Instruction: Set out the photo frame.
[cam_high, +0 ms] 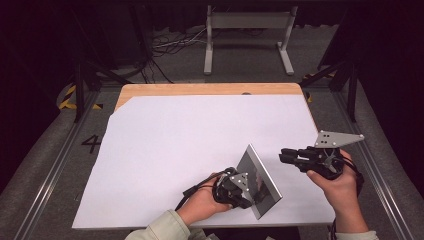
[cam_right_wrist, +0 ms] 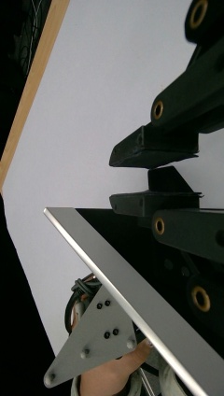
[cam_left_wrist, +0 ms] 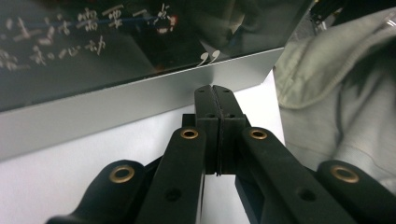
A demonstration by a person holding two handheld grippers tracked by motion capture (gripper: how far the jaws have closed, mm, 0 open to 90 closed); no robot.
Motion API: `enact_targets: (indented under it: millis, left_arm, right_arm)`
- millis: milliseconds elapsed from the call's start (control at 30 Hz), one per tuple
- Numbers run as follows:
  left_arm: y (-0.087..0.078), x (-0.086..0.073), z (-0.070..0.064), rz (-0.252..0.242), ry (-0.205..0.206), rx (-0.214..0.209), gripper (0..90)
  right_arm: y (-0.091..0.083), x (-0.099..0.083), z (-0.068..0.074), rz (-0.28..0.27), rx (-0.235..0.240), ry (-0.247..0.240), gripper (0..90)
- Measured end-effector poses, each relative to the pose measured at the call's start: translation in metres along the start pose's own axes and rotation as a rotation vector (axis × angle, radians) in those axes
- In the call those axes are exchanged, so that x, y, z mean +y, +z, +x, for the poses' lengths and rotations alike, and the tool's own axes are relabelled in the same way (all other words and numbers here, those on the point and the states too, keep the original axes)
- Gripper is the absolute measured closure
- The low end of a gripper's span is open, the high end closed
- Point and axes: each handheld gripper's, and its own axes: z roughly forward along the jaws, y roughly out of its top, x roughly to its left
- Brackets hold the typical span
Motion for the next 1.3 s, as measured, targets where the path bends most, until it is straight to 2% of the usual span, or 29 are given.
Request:
enact_targets:
  millis: [33, 67, 233, 467, 667, 900, 1000, 1133, 1300]
  left_arm:
    - [0.001, 0.001, 0.000, -0.006, -0.005, 0.003, 90.0]
    - [0.003, 0.003, 0.001, -0.015, 0.007, 0.010, 90.0]
    - [0.007, 0.005, 0.001, -0.038, -0.012, 0.019, 90.0]
    - [0.005, 0.004, 0.000, -0.043, -0.012, 0.018, 90.0]
    - [-0.009, -0.003, 0.002, -0.061, -0.024, 0.019, 90.0]
    - [-0.025, -0.012, 0.003, -0.074, -0.030, 0.059, 86.9]
    - [-0.038, -0.020, 0.005, -0.080, -0.035, 0.093, 85.6]
    - [-0.056, -0.033, 0.011, -0.105, -0.075, 0.136, 84.2]
    - [-0.074, -0.047, 0.016, -0.133, -0.118, 0.180, 80.2]
  right_arm:
    - [0.000, 0.000, 0.000, -0.001, -0.001, 0.003, 75.6]
    - [0.000, 0.000, 0.000, -0.001, -0.002, 0.005, 75.5]
    - [-0.002, 0.000, -0.001, -0.002, -0.006, 0.008, 75.3]
    - [-0.004, 0.001, 0.000, 0.004, -0.016, 0.008, 74.2]
    - [-0.005, 0.004, 0.004, 0.017, -0.026, 0.010, 71.5]
    - [-0.006, 0.006, 0.006, 0.023, -0.027, 0.029, 70.1]
    - [-0.007, 0.008, 0.007, 0.027, -0.033, 0.038, 69.7]
    - [-0.010, 0.012, 0.009, 0.030, -0.034, 0.054, 69.8]
    - [-0.013, 0.017, 0.009, 0.029, -0.013, 0.093, 70.4]
